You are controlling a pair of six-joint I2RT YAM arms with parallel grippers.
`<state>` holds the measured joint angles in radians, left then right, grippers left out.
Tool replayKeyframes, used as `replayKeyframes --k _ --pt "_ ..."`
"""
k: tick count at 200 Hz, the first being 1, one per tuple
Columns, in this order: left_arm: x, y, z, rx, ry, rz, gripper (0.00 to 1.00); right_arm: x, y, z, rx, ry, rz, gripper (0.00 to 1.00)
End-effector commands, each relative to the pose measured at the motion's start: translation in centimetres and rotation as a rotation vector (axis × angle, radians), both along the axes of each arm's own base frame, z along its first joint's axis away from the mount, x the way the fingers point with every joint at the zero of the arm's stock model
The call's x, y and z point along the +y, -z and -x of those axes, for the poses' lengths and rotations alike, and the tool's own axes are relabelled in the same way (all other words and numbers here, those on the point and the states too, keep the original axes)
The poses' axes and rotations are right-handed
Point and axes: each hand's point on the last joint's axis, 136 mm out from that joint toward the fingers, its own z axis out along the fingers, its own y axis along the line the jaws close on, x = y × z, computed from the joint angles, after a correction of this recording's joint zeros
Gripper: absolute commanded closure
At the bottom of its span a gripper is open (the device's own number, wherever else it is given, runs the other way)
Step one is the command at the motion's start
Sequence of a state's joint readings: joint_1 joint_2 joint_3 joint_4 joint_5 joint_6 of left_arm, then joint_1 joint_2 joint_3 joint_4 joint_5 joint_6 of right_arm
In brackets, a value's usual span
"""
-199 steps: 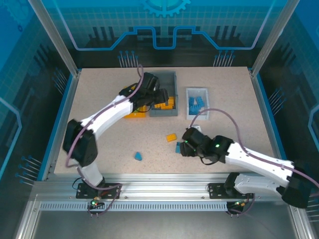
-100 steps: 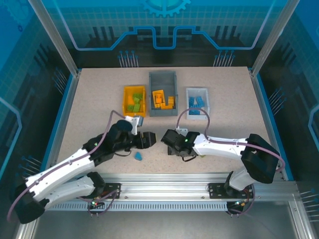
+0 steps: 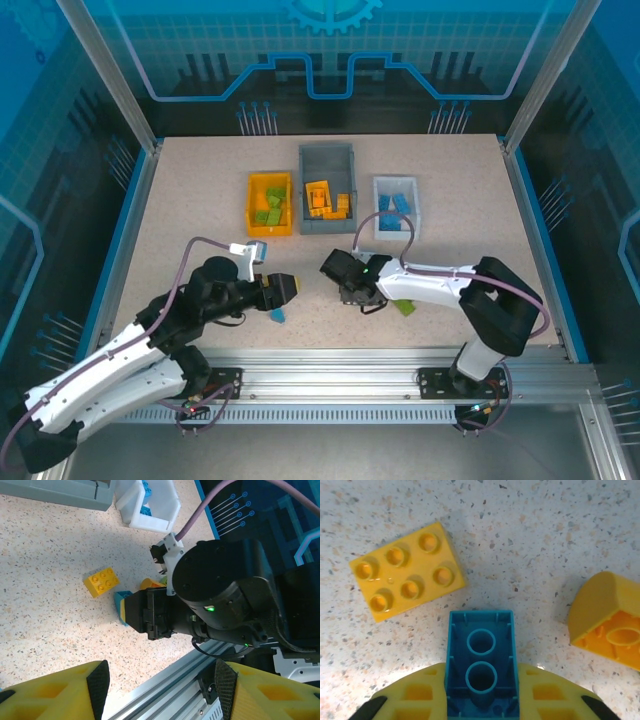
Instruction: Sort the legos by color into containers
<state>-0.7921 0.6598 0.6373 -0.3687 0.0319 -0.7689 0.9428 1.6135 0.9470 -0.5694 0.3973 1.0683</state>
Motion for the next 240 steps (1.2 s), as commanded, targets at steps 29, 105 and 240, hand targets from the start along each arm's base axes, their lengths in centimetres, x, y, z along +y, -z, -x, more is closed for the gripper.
replayKeyframes --k 29,105,240 --pt "-1.1 -1.5 -2.1 -0.061 -0.029 -0.008 0.37 -4.6 -9.6 -4.8 -0.213 -0.031 0.023 0.78" --pt "-5.7 -1.7 -5.0 -0.056 0.038 -0.024 0.38 -10.1 -10.0 -20.3 -0.145 0.056 0.042 0.78" --pt "-13.4 2.0 -3.3 0.000 0.239 -0.221 0.38 -10.7 -17.7 -19.6 -0.285 0.039 -0.006 0.36"
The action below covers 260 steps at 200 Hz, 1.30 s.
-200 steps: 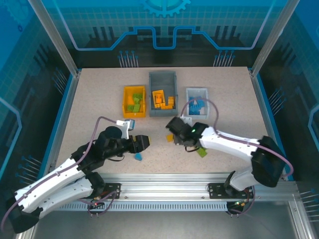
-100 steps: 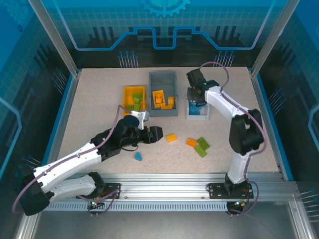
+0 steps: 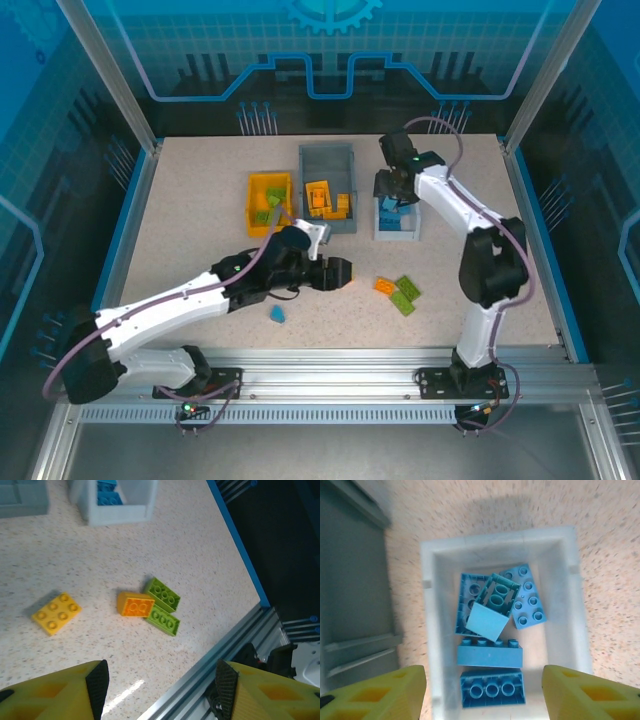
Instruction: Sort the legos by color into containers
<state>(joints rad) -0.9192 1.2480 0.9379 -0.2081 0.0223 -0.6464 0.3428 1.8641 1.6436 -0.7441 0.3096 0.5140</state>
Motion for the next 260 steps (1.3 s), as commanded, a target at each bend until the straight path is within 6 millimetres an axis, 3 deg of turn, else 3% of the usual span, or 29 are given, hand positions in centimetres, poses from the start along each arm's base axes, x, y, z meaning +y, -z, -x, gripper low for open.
replayKeyframes --k 1,21,65,87,114,170,224,260 --pt "-2.5 1.1 1.1 0.009 0.058 -0.066 0.38 -0.2 -5.9 3.1 -0.116 -0.033 -0.024 0.36" --pt "-4.9 3.5 2.1 0.072 0.055 -0.114 0.42 -1.5 -7.9 6.4 -0.160 -0.022 -0.043 0.36" --pt "-10.3 9.4 4.4 0.167 0.073 -0.342 0.41 -6.0 -9.4 14.9 -0.221 0.043 -0.034 0.36" --pt "-11.2 12.0 4.0 0.218 0.037 -0.429 0.39 -8.0 -10.9 18.6 -0.294 0.080 -0.062 0.34" --pt "-11.9 13.5 3.0 0.213 -0.006 -0.490 0.36 -9.6 -12.6 21.9 -0.371 0.116 -0.094 0.31" --pt "-13.9 15.2 2.2 0.286 -0.075 -0.537 0.32 -10.9 -10.9 24.5 -0.338 0.163 -0.100 0.32" --pt "-14.2 15.9 2.0 0.372 -0.200 -0.552 0.29 -11.0 -10.7 24.5 -0.335 0.160 -0.088 0.32" --pt "-15.6 17.0 2.1 0.422 -0.212 -0.558 0.26 -11.0 -10.6 24.5 -0.334 0.158 -0.087 0.32"
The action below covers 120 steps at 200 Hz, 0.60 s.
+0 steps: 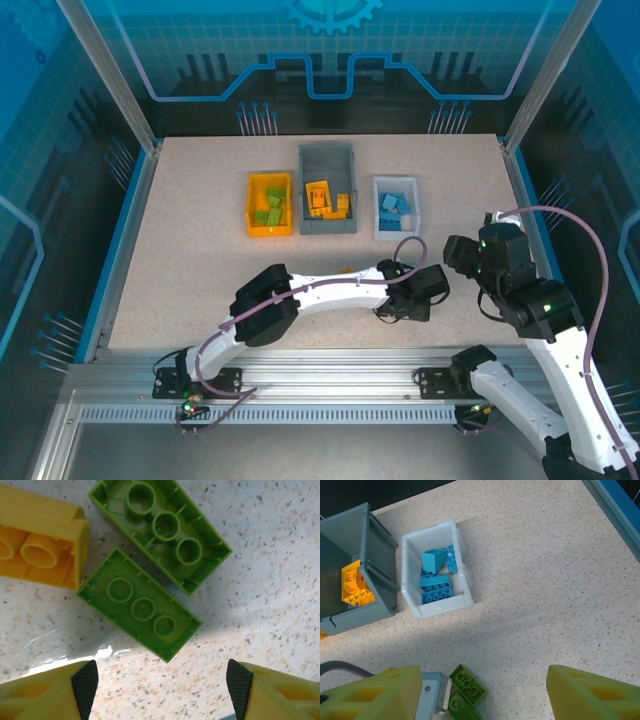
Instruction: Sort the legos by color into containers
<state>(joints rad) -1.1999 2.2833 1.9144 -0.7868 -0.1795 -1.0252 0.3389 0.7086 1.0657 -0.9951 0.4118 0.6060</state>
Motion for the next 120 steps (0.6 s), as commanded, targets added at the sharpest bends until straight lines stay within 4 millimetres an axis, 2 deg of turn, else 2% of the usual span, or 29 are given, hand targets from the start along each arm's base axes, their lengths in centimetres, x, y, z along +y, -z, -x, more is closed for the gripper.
replayKeyframes --k 1,51,84,120 --pt "0.4 1.2 0.3 0.045 -0.056 -0.055 0.26 -0.5 0.2 0.3 0.004 0.021 0.004 0.32" --pt "1.2 2.5 -0.6 0.019 -0.098 -0.120 0.27 -0.7 0.2 0.6 0.001 0.021 0.003 0.32" --pt "1.5 3.4 -1.9 -0.018 -0.113 -0.162 0.27 -0.6 0.4 0.8 0.005 0.018 -0.004 0.32" --pt "2.9 4.3 -3.3 -0.057 -0.134 -0.209 0.33 -0.3 0.9 0.9 0.009 0.007 -0.023 0.32"
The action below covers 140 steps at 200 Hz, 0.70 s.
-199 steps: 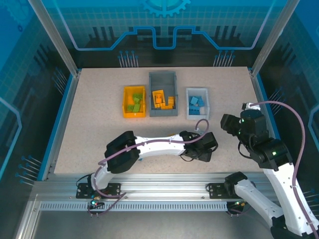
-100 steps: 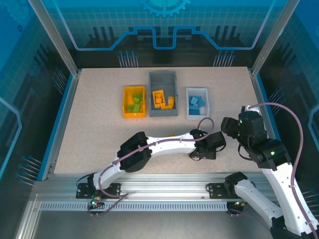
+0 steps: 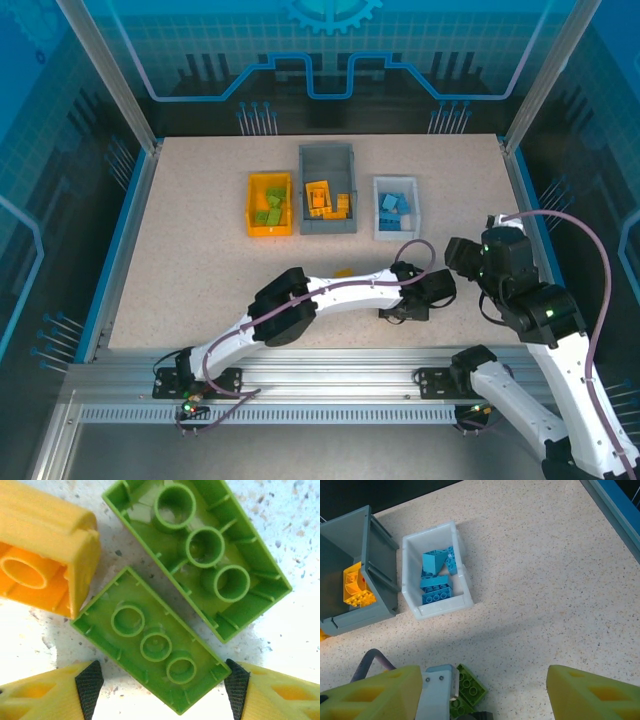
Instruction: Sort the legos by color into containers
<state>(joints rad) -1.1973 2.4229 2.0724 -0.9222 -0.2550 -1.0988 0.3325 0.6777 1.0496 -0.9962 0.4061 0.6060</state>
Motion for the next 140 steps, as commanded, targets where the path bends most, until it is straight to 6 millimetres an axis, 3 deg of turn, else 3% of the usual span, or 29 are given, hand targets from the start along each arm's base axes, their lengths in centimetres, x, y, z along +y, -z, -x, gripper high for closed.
replayKeyframes --k 1,46,104,140 --pt "2.3 1.5 -2.1 -0.045 -0.040 -0.091 0.33 -0.1 0.9 0.5 0.021 0.004 -0.014 0.32" --pt "4.3 0.8 -2.5 -0.067 -0.053 -0.106 0.40 0.2 1.2 0.4 0.029 -0.009 -0.020 0.32" --pt "8.7 -0.2 -2.5 -0.102 -0.053 -0.154 0.45 0.8 1.9 0.0 0.041 -0.023 -0.041 0.32" --pt "8.0 -1.0 -2.8 -0.120 -0.006 -0.122 0.38 1.0 2.4 0.0 0.051 -0.027 -0.046 0.32"
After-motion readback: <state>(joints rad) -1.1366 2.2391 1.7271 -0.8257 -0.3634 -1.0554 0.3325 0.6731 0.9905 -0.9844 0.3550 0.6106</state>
